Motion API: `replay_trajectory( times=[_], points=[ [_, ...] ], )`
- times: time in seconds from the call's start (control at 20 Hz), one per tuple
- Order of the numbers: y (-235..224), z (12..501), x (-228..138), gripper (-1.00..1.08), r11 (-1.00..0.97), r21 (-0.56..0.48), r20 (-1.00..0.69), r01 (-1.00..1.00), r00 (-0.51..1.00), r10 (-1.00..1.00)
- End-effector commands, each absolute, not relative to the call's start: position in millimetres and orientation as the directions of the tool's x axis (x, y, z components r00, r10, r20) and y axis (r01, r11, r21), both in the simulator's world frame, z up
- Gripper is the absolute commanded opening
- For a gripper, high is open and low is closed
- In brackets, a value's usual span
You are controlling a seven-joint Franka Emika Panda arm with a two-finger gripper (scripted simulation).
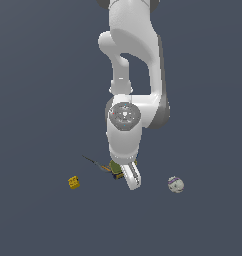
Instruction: Pick up a designated object from a clutter of objects.
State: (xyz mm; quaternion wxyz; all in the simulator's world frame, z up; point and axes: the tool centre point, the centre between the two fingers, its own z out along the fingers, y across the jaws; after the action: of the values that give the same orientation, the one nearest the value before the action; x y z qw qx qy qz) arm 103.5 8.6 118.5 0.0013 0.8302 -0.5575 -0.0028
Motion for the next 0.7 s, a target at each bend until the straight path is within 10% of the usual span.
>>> replay_trajectory(
  times=[0.0,0.65],
  points=[
    [5.3,136.8,91.1,-1.0,-0.378,0.0,-0.002,-0.926,0.378,-0.926],
    [-10.7,221.6,18.4,-1.0,-0.378,0.0,-0.003,-0.926,0.378,-0.926]
  ],
)
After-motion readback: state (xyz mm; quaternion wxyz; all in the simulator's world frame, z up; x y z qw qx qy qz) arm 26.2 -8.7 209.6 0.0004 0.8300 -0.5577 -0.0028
